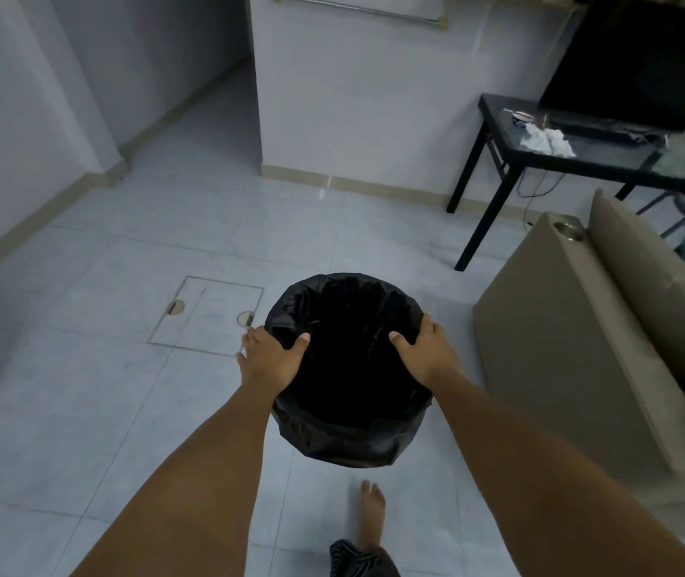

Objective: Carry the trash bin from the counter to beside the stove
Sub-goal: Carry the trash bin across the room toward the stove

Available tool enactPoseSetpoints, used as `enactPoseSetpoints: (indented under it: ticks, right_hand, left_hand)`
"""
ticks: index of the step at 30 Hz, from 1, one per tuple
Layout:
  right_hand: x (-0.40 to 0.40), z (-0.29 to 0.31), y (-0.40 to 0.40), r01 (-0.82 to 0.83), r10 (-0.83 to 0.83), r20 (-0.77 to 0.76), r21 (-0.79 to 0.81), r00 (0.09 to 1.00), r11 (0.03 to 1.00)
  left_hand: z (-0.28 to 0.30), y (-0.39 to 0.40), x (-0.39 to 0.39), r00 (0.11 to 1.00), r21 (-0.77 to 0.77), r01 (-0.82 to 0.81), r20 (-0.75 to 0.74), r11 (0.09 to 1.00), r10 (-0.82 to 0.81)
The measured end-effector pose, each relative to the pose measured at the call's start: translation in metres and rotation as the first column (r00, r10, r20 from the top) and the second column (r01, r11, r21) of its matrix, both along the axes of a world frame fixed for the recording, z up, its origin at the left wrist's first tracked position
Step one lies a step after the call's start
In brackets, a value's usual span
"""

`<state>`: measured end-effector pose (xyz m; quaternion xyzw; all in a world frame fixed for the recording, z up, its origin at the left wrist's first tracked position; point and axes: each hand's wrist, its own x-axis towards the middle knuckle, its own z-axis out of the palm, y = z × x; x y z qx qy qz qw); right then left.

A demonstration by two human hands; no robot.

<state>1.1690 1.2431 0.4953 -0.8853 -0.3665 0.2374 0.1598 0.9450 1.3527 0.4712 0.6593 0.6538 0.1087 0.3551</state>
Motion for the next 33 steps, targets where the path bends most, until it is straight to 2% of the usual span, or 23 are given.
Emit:
enactPoseSetpoints:
  ticks: [7,14,22,33]
  right_hand:
    - [0.075,0.005,0.114,-0.179,0.181,0.035,-0.035,0.983,0.983]
    - [0.101,0.002,0.227,-0.361,0.365,0.061,-0.068,0.929,0.93]
    - [0.056,-0.012,0.356,-0.584,0.585,0.027,-0.054,0.81,0.81]
    - [-0.046,-0.009,0.49,-0.768,0.768,0.032,-0.015,0.639,0.64]
  left_hand:
    - [-0.006,0.076,0.063,0.975,-0.029,-0.219,0.03,0.975,0.219]
    - [-0.006,0.137,0.082,0.925,-0.026,-0.38,0.015,0.925,0.381]
    - [-0.011,0.199,0.042,0.787,-0.017,-0.616,0.027,0.787,0.616]
    - [-0.006,0.272,-0.042,0.629,-0.015,-0.778,-0.001,0.629,0.778]
